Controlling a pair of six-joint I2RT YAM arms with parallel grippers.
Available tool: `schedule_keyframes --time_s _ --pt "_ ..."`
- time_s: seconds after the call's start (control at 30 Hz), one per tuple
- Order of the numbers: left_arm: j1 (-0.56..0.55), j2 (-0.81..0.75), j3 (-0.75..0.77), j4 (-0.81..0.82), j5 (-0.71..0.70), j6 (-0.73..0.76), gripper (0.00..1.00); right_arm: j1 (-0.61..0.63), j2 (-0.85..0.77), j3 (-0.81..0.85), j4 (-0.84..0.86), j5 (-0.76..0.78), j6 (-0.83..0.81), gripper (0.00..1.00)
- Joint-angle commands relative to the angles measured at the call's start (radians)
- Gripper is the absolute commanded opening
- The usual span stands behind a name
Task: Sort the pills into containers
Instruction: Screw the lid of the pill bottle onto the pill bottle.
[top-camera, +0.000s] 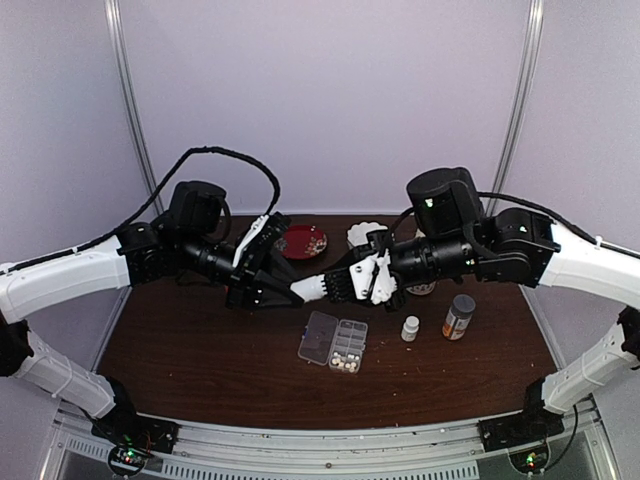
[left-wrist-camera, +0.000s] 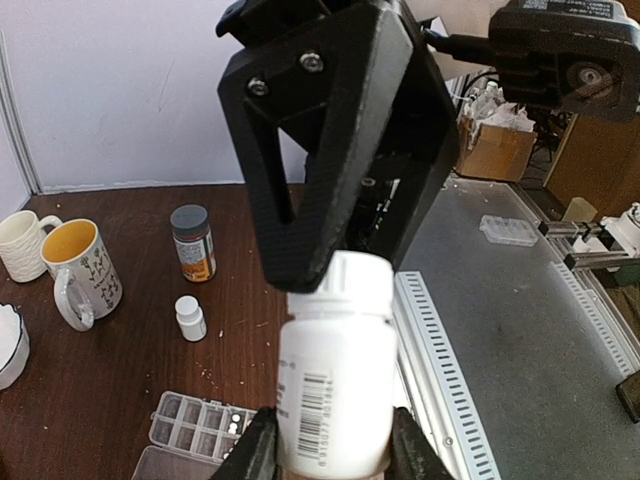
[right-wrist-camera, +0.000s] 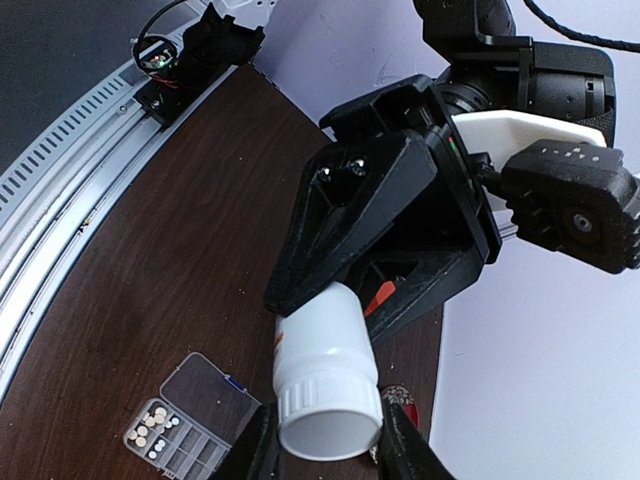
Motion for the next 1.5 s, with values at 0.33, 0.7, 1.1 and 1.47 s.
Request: schedule_keyframes --time_s 0.33,0.7,1.1,1.47 --pt "-0.002 -0.008 0.025 0.042 -0.030 0.022 0.00 0.002 0.027 0.050 0.051 0.017 0.267 0.11" --pt "-0.003 0.004 0.065 0.079 -0.278 0.149 0.00 -0.021 0.137 0.157 -0.005 0.109 0.896 0.00" --pt "-0.003 0.004 0.025 0.163 -0.288 0.252 0.00 -0.048 0.104 0.125 0.051 -0.034 1.095 0.00" --pt "-0.001 0.017 -0.046 0.267 -0.217 0.186 0.00 -0.057 0.124 0.203 -0.123 -0.149 0.852 0.71"
